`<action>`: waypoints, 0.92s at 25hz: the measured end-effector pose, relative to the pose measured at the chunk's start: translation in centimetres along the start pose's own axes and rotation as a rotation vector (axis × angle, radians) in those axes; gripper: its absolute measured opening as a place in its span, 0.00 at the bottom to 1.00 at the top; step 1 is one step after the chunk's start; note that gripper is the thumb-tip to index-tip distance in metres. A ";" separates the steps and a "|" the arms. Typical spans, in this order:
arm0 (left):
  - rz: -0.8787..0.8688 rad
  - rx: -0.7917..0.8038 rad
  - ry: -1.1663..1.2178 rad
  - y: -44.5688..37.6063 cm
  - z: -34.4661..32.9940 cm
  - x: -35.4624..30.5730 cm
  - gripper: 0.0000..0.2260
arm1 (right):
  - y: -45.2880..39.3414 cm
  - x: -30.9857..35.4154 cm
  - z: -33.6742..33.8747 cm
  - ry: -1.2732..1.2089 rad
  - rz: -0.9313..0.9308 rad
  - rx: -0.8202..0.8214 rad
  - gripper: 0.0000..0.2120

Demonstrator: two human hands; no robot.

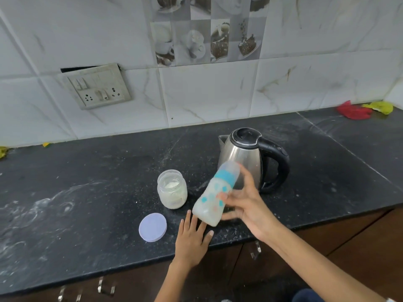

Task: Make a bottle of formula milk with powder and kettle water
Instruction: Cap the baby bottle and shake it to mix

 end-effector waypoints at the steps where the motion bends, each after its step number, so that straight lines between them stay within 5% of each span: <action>1: -0.001 -0.001 0.002 0.1 0.0 0.0 0.25 | 0.1 -0.2 -0.3 0.031 -0.008 0.018 0.43; 4: -0.001 0.010 0.007 0.0 -0.1 0.1 0.25 | -0.1 0.8 1.4 -0.108 0.076 -0.126 0.42; 14: 0.003 0.008 -0.030 0.1 0.0 0.0 0.25 | 0.3 -0.1 -1.1 -0.093 -0.028 -0.017 0.43; 20: -0.007 0.008 -0.013 0.0 0.0 -0.1 0.25 | 0.3 0.0 -2.0 -0.549 -0.172 0.060 0.29; 23: -0.007 0.019 -0.003 0.0 0.0 0.0 0.25 | 0.5 0.1 -1.8 -0.588 -0.186 0.054 0.34</action>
Point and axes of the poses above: each hand's wrist, its own y-axis away from the middle knuckle, its own z-axis out of the back of the hand, x = y × z, the point moved 9 cm from there along -y, towards the middle knuckle, and after that the axes turned 3 degrees about -z, right-handed, at the moved point
